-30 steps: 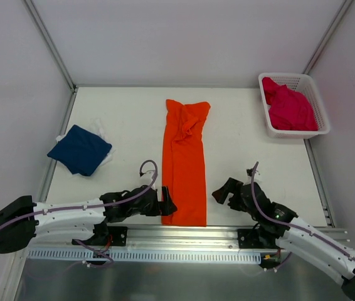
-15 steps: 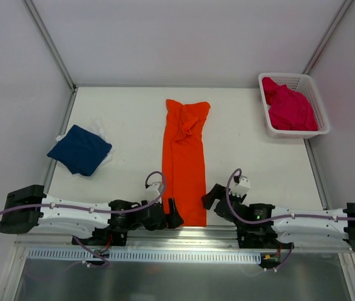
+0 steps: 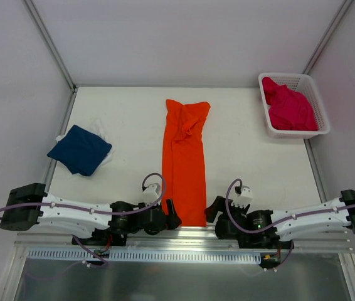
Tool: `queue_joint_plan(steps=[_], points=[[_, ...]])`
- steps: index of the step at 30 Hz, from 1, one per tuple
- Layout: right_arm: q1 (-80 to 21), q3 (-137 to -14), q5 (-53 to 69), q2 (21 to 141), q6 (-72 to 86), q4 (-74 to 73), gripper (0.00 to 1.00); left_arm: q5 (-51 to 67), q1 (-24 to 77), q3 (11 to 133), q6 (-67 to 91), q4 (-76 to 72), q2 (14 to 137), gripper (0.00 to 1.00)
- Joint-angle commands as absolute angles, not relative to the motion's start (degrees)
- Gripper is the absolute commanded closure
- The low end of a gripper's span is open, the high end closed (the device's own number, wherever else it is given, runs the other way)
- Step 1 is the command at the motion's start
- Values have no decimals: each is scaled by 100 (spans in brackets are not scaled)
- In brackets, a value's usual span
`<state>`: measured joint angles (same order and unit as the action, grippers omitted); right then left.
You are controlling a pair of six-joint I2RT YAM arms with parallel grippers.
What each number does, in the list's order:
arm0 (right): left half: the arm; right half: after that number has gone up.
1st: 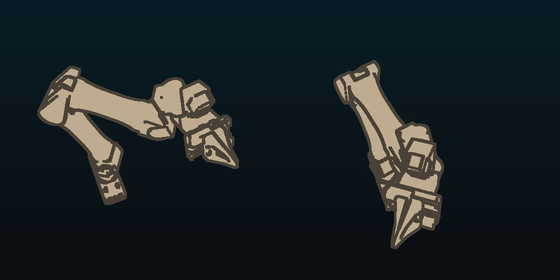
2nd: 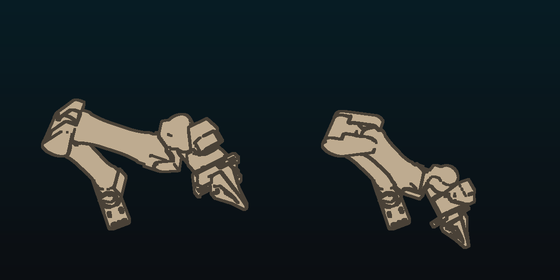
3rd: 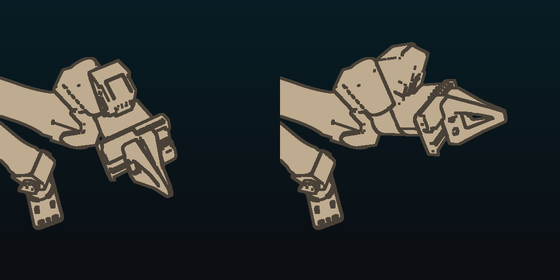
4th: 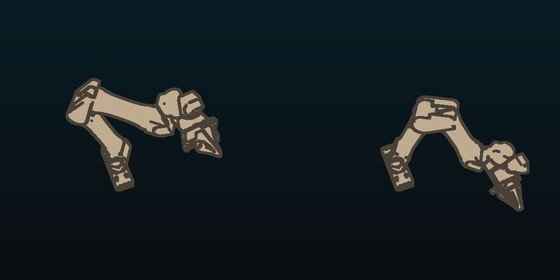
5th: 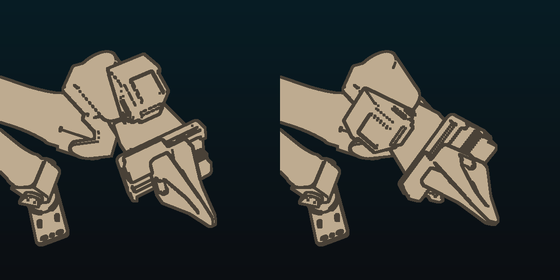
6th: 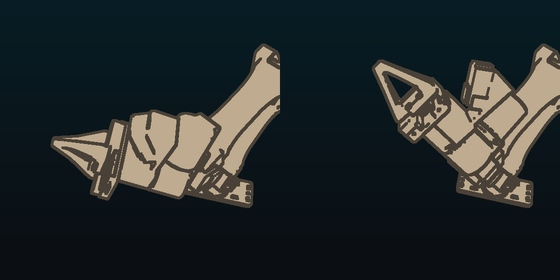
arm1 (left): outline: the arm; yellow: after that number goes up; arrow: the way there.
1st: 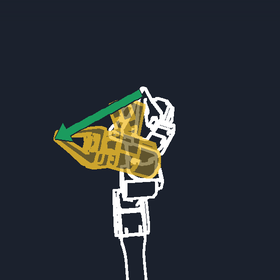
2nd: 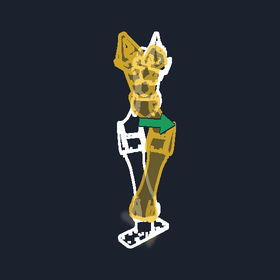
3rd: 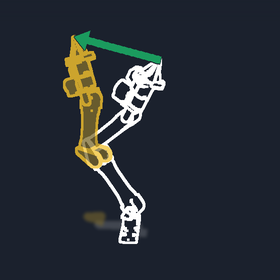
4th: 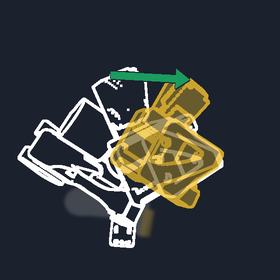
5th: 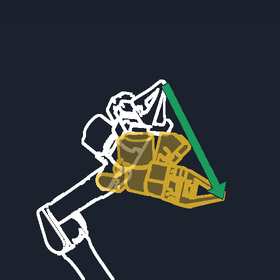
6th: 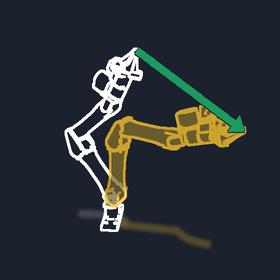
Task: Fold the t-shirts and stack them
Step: Grab the bottom of the folded rectangular tshirt with both arms
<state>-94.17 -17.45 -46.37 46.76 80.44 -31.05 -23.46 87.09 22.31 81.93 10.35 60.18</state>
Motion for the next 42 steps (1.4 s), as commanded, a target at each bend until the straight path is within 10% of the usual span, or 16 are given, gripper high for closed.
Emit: queue_joint_plan(steps=[1,32,42], points=[[-9615,-2039,-4913,5201,8684,-3341,4,-2259,8815,2171,8235,2241,6284,7],[-10178,-2733,-4658,7057,8464,-1591,8,-2610,9000,2127,8560,2276,6461,10],[-10292,-3023,-4685,7172,8639,-2205,22,-2733,9018,2057,8648,2268,6424,37]])
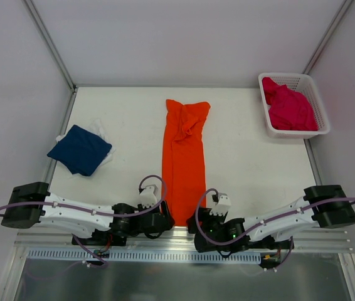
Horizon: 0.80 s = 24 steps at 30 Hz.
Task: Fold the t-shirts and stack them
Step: Grab the bottom of the folded rectangular tshirt with both arms
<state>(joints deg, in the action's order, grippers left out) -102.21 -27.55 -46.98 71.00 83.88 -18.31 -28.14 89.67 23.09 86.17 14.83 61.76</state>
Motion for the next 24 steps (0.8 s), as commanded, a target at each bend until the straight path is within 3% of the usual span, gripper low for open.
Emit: queue_joint_plan(steps=[1,8,19,24], points=[[-10292,-3067,-4685,7189,8666,-2293,23,-2725,9018,2091,8648,2259,6451,38],[-10336,-3234,-4676,7286,8727,-2645,39,-2812,9018,2241,8534,2259,6724,48],[-10362,-3349,-4614,7506,8859,-2892,53,-3436,9009,2066,8517,2267,6522,62],[-10362,-3349,-4623,7576,8859,-2900,66,-3559,9009,2021,8526,2250,6495,67]])
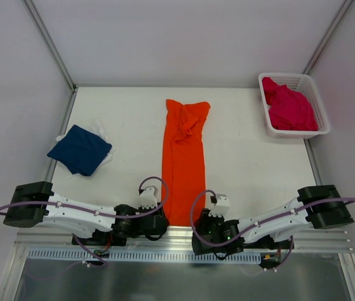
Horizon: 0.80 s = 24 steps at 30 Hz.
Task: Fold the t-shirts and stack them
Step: Grab the bottom of the folded rectangular tshirt with both arms
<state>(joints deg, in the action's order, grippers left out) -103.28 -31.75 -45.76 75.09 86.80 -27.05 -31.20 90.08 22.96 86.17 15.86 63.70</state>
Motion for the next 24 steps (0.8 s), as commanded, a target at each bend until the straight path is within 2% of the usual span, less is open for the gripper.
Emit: queue_joint_plan(steps=[1,5,6,7,13,19,24], points=[[-10362,-3349,-4632,7585,8877,-2909,68,-3612,9009,2030,8508,2259,6513,68],[-10362,-3331,-4641,7646,8903,-2927,79,-3814,9000,2153,8237,2198,6609,78],[-10362,-3331,-4658,7673,8921,-2935,82,-3849,8930,2232,8183,2189,6679,96],[-10354,-3331,-4667,7673,8921,-2970,83,-3884,8886,2267,8130,2145,6714,100],[-10354,-3559,-4816,7804,9017,-3566,99,-4025,8552,2671,7410,1899,7022,100],[-10284,-4033,-5194,7919,8965,-4367,100,-4025,8324,2997,6917,1872,7154,100],[-9994,-4078,-5431,7665,8509,-4482,99,-3964,8130,3111,6575,1890,6865,100]])
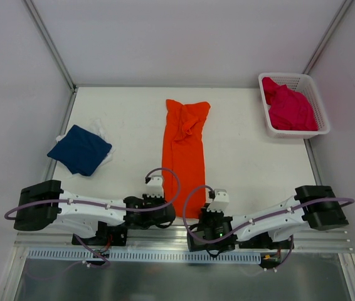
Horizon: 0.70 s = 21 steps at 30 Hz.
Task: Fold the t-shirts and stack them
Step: Grab the bottom of the folded rectangular tshirt with both arms, then fold the folded rectangular tshirt in 1/3 of the way
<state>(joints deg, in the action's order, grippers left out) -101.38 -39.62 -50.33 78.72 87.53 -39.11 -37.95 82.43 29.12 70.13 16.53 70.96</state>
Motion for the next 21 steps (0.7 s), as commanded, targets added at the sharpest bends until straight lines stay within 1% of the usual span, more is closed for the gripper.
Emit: queue_joint_plan(steps=[1,8,14,21], points=[[-9854,-4078,-5458,7621,8421,-4482,100,-3964,8104,3129,6531,1890,6821,100],[-9194,-4052,-5546,7418,7560,-4229,100,-3788,7875,3489,5943,1881,6680,100],[-8430,-3911,-5326,7444,6137,-3086,99,-3604,7314,3946,5222,1776,6820,100],[-7331,-4166,-4835,7866,4142,-1505,100,-2972,6294,4043,4343,846,7214,100]])
